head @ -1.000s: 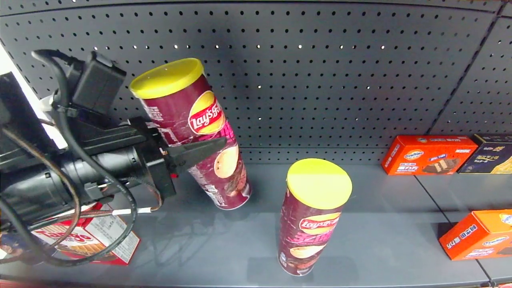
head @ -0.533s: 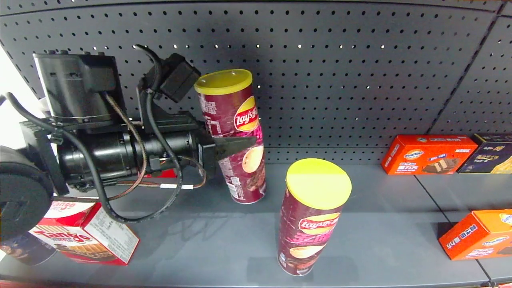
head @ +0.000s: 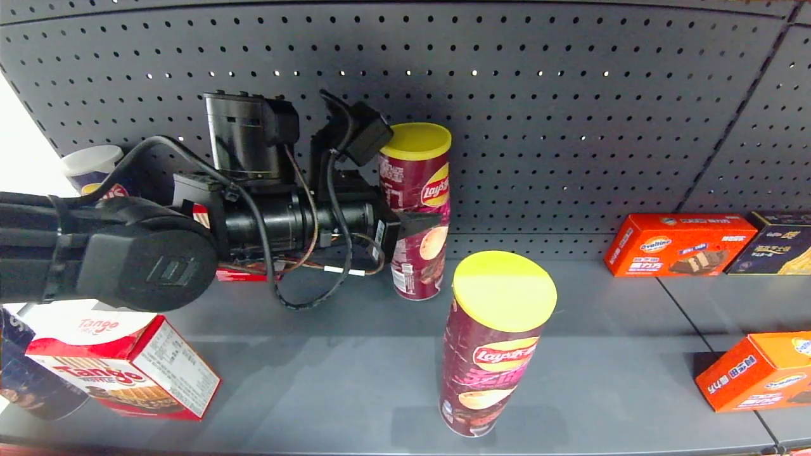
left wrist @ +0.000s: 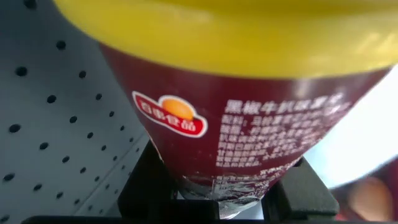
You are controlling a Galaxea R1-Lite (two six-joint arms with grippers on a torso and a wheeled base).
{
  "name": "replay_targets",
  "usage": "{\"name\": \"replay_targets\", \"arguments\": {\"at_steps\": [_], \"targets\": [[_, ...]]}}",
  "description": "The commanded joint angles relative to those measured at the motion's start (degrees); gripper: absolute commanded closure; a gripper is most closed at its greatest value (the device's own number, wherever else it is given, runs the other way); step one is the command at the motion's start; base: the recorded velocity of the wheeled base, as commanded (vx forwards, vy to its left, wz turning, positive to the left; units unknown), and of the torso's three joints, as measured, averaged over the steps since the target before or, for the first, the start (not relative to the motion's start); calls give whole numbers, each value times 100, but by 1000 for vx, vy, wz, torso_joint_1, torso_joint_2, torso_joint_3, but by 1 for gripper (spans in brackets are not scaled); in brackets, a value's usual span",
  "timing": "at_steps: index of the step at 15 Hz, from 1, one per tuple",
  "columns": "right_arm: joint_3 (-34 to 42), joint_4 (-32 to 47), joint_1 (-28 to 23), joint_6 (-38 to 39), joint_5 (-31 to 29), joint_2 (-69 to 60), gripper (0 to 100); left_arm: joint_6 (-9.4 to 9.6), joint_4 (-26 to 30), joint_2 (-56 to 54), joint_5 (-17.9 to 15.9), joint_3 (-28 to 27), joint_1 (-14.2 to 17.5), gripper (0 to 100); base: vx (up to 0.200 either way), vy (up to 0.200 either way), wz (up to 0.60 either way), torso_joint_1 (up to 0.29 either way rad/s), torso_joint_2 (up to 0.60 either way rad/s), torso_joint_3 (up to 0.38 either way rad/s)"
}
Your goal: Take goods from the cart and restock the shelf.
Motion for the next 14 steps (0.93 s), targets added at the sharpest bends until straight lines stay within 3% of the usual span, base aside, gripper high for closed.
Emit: {"name": "replay_targets", "arguments": {"at_steps": [1,5,10,14], "targets": [[0,-1,0,2,0,11,0,23,-5,476,-19,-279,14,100,0,0,0,0,0,0],[0,-1,0,2,0,11,0,41,-23,784,-27,-648,5,100,0,0,0,0,0,0],[0,-1,0,2,0,11,0,67,-40,960,-27,-683,5,100,0,0,0,0,0,0],[0,-1,0,2,0,11,0,243,-40,1030,-19,-604,-12,100,0,0,0,0,0,0]]}}
